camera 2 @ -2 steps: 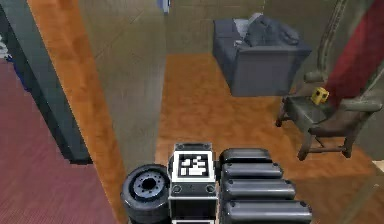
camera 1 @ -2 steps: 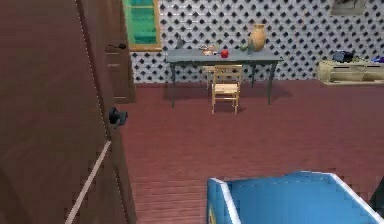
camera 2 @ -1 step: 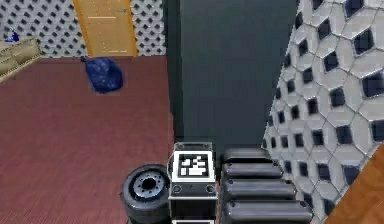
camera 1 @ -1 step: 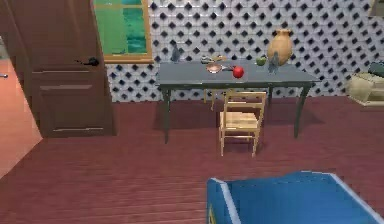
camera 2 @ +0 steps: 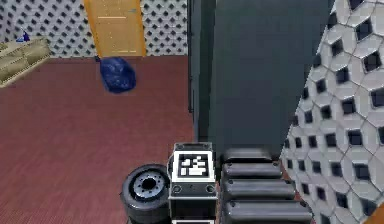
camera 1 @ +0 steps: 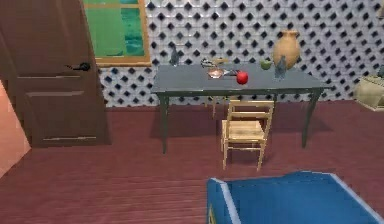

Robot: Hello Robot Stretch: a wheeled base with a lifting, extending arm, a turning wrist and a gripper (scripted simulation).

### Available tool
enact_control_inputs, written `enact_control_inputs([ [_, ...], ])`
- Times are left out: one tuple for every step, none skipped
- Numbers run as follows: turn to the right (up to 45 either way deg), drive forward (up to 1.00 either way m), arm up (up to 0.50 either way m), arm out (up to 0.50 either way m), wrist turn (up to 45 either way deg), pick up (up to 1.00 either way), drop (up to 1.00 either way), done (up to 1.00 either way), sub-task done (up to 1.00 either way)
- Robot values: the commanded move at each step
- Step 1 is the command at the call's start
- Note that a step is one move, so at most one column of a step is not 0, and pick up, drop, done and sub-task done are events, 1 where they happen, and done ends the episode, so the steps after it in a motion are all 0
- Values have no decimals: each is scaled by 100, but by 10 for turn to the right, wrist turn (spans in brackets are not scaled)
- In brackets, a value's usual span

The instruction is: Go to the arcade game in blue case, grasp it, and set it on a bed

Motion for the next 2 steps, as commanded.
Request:
enact_control_inputs([
  [-450, 0, 0, 0, 0, 0, 0, 0, 0],
  [-60, 0, 0, 0, 0, 0, 0, 0, 0],
])
